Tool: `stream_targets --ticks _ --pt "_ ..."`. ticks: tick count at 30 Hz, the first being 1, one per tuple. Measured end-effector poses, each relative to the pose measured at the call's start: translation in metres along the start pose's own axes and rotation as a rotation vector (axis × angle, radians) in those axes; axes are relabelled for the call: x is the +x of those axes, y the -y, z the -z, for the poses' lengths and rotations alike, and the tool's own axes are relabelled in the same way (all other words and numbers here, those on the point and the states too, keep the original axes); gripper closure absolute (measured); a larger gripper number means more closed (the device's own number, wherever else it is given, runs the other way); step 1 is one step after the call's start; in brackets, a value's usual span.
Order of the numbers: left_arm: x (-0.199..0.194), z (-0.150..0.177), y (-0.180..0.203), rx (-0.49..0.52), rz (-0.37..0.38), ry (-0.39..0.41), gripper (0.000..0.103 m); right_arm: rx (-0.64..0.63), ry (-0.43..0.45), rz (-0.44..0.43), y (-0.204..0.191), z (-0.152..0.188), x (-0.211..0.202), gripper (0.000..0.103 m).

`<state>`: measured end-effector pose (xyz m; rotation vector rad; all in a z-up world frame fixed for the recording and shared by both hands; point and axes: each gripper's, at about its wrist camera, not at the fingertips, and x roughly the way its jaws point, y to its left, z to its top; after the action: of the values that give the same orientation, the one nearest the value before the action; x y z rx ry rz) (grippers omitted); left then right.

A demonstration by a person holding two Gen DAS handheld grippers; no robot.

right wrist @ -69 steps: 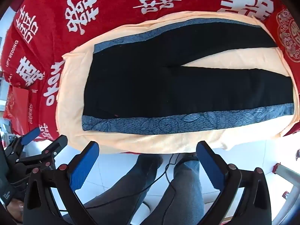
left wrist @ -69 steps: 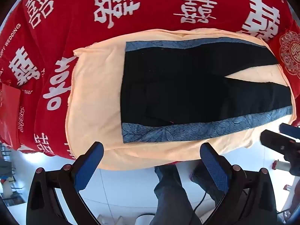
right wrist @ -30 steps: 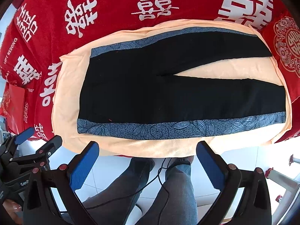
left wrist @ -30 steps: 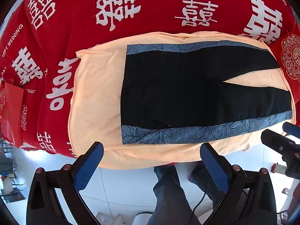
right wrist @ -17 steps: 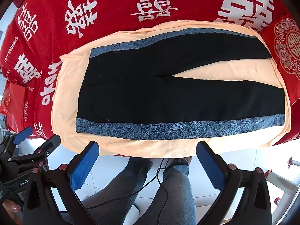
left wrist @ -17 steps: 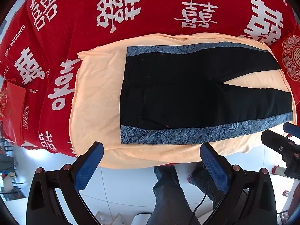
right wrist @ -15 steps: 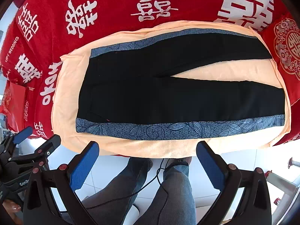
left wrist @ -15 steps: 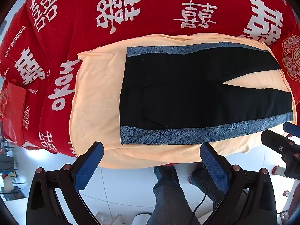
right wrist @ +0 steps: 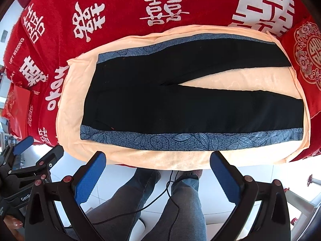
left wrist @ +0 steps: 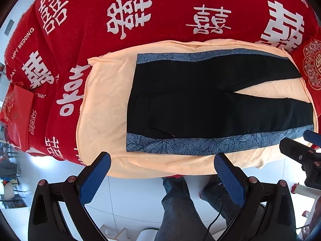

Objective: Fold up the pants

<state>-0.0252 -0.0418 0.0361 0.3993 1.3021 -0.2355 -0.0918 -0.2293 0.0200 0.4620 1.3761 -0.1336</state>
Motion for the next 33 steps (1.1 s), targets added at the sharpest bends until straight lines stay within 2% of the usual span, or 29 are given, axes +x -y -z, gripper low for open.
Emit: stream_targets --ticks 17,26,33 --pt "-0.013 0.036 0.030 -0.080 -0.048 -0.038 0.000 -0.079 -0.047 -0.035 0.027 0.018 -0.002 0.000" --pt "-0.009 0.032 0.028 -0.050 -0.058 -0.027 0.000 -0.056 -0.046 -0.030 0.028 0.014 0.003 0.000" --pt "0.014 0.030 0.014 -0.025 -0.021 -0.063 0.000 -0.009 -0.066 -0.011 0.020 0.015 0.017 0.000"
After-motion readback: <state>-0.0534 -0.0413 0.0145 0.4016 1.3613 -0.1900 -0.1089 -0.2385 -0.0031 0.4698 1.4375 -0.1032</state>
